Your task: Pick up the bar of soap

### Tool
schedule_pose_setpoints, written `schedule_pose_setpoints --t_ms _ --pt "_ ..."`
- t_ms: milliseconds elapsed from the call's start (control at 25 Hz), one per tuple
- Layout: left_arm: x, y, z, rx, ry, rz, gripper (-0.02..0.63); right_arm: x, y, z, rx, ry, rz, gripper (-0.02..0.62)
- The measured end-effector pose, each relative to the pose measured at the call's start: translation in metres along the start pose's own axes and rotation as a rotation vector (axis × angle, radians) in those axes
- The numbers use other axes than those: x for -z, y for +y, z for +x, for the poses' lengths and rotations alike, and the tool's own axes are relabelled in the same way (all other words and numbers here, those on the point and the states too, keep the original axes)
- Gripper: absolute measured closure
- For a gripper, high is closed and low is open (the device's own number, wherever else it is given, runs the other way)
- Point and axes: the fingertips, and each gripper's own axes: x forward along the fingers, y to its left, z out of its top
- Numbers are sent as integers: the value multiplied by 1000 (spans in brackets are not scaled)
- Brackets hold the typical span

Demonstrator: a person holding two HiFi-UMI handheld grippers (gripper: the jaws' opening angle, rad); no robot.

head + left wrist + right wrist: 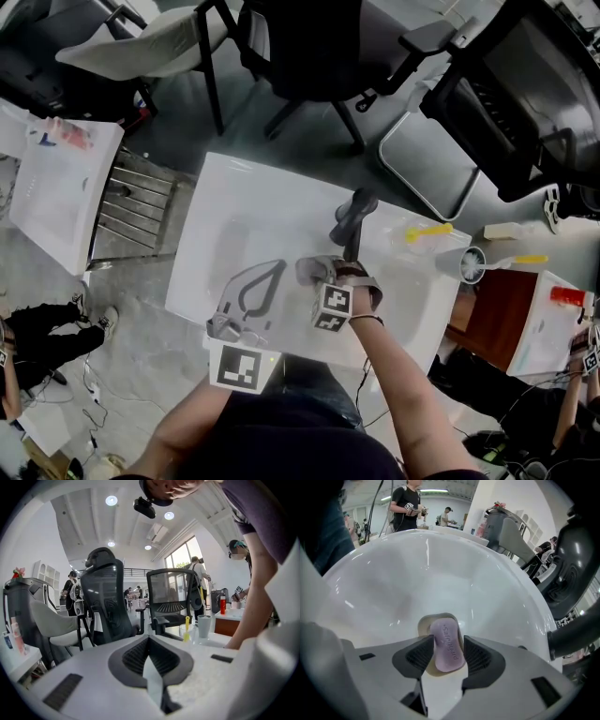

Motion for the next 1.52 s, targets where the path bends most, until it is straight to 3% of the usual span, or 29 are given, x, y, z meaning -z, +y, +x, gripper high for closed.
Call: schedule_pose_setpoints --t_ms 560,960,1200,1520 --pt "6 6 -3 -8 10 -33 607 -7 8 11 -51 47 48 399" --pt "7 11 -4 -10 12 -43 607 -8 14 19 -118 123 -2 396" --pt "12 14 -9 -22 22 -60 607 -6 14 22 -73 149 -96 404" --pt "9 15 -12 -26 13 -56 607 -7 13 19 -20 157 -115 407"
